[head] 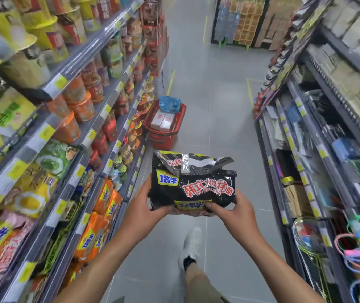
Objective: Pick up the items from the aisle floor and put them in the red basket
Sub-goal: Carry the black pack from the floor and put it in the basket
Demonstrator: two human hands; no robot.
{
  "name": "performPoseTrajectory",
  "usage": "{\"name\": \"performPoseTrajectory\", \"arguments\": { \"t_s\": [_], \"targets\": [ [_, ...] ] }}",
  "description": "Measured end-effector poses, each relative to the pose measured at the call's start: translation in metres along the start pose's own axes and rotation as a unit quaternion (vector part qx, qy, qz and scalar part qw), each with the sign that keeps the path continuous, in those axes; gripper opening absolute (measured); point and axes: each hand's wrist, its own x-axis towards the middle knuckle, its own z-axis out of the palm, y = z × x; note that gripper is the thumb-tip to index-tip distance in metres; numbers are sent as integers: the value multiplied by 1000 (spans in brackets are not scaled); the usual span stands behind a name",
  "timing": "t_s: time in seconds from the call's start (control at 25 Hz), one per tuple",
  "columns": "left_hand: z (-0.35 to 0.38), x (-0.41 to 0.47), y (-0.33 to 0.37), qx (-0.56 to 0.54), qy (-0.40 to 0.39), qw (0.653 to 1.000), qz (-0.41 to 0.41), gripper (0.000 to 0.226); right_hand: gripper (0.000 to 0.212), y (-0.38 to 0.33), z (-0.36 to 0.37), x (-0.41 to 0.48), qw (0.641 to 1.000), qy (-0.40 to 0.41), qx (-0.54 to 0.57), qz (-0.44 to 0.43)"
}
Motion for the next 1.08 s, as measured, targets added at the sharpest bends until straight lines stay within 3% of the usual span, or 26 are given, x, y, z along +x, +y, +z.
{"name": "performPoseTrajectory", "arguments": {
  "t_s": [0.44,0.68,0.92,1.08],
  "targets": [
    [-17,281,8,64,75,991,-87,75,63,-23,50,317,996,-87,-2,10],
    [-49,436,-15,-2,51,990,-133,74,66,-38,102,468,992,-124,-31,23],
    [-84,600,-54,-33,8,974,-224,68,60,-55,157,608,983,-146,-3,111],
    [-86,691,-68,-31,7,956,-291,73,83,-55,183,685,971,-146,46,184]
  ]
}}
